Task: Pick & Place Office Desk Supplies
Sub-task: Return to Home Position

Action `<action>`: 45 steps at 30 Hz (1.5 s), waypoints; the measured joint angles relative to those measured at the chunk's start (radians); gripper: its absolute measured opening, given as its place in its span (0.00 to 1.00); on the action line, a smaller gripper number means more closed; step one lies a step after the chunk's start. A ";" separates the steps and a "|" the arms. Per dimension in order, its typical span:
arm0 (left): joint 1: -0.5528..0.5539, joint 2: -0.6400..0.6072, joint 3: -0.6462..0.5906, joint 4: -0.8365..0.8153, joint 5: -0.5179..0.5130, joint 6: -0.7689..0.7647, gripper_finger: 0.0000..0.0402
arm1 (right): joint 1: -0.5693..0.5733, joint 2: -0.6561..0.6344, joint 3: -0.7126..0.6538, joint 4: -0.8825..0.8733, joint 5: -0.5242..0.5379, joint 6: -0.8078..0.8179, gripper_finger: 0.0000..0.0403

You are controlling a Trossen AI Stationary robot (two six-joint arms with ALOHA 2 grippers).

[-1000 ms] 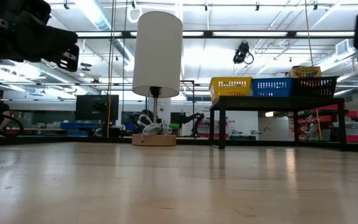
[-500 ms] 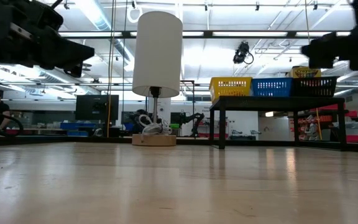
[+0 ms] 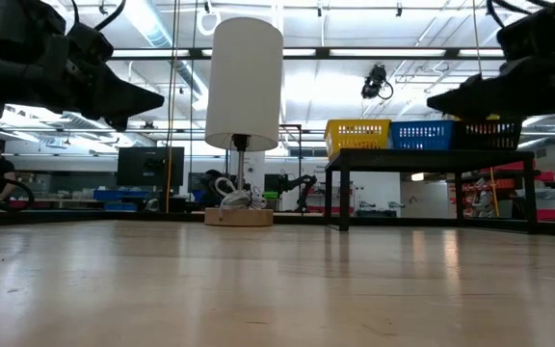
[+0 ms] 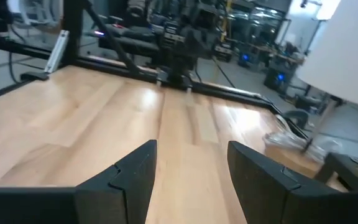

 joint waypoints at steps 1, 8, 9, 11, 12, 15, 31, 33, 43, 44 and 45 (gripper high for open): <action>0.002 0.000 0.000 0.002 -0.002 -0.001 0.06 | -0.009 0.000 0.000 -0.001 0.000 0.005 0.51; 0.001 0.000 0.000 -0.004 -0.037 -0.063 0.06 | -0.033 0.000 0.000 -0.050 -0.001 0.085 0.51; 0.001 0.000 0.000 -0.004 -0.037 -0.069 0.06 | -0.033 0.000 0.000 -0.049 -0.001 0.091 0.51; 0.001 0.000 0.000 -0.004 -0.037 -0.075 0.06 | -0.032 0.000 0.000 -0.053 -0.001 0.099 0.51; 0.001 0.000 0.000 -0.004 -0.037 -0.069 0.06 | -0.032 0.000 0.000 -0.055 -0.001 0.097 0.51; 0.001 0.000 0.000 -0.004 -0.037 -0.005 0.06 | -0.032 0.000 0.000 -0.054 -0.001 0.092 0.51; 0.001 0.000 0.000 -0.004 -0.038 0.097 0.06 | -0.032 0.000 0.000 -0.054 -0.001 0.092 0.51; 0.001 0.000 0.000 -0.004 -0.038 0.097 0.06 | -0.032 0.000 0.000 -0.054 -0.001 0.092 0.51; 0.001 0.000 0.000 -0.004 -0.038 0.097 0.06 | -0.032 0.000 0.000 -0.054 -0.001 0.092 0.51; 0.001 0.000 0.000 -0.004 -0.038 0.097 0.06 | -0.032 0.000 0.000 -0.054 -0.001 0.092 0.51; 0.001 0.000 0.000 -0.004 -0.038 0.097 0.06 | -0.032 0.000 0.000 -0.054 -0.001 0.091 0.51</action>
